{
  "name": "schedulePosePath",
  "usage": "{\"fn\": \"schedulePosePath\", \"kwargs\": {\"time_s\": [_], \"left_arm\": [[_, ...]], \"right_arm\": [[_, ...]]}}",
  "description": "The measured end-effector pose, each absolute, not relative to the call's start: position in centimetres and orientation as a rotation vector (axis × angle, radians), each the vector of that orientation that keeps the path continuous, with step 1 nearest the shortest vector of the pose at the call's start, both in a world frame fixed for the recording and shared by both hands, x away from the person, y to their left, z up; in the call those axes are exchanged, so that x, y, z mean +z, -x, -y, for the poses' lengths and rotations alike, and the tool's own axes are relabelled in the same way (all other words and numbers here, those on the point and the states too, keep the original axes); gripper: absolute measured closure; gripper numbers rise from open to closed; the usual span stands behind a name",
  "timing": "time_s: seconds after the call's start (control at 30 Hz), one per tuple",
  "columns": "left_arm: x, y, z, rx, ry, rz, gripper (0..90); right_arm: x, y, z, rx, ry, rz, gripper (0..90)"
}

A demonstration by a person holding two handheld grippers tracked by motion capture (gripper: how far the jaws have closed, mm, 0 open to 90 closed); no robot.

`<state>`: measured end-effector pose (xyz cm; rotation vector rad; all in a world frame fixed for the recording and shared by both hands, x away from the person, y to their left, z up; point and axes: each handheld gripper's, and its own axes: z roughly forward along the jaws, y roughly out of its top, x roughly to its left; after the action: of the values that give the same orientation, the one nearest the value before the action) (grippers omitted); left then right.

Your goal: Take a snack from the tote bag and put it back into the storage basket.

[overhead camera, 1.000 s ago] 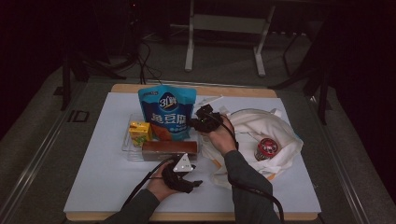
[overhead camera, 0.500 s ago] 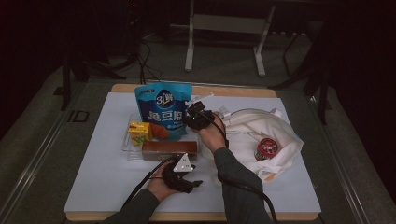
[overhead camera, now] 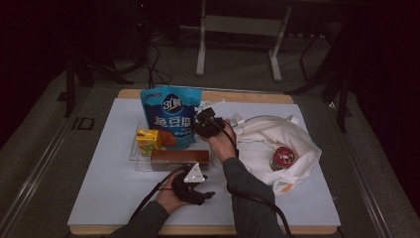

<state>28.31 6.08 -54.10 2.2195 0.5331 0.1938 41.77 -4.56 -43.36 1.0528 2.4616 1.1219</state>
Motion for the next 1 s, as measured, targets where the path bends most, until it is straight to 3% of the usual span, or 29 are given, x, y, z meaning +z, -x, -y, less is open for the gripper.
{"fn": "schedulePosePath", "kwargs": {"time_s": [0.27, 0.53, 0.8, 1.0], "left_arm": [[-54.1, -28.3, -6.1, 0.194, -2.220, -0.534, 36.6], [-54.1, -28.3, -6.1, 0.191, -2.221, -0.534, 36.6], [-54.1, -28.3, -6.1, 0.193, -2.221, -0.536, 36.6], [-54.1, -28.3, -6.1, 0.192, -2.221, -0.535, 36.6]], "right_arm": [[-43.3, -41.7, 4.3, 1.113, -1.035, -2.467, 88.4], [-43.5, -41.9, 5.2, 1.143, -1.049, -2.475, 80.5], [-42.8, -41.4, 5.5, 1.103, -1.016, -2.474, 63.9], [-42.3, -41.1, 5.7, 1.128, -1.024, -2.475, 60.4]]}}
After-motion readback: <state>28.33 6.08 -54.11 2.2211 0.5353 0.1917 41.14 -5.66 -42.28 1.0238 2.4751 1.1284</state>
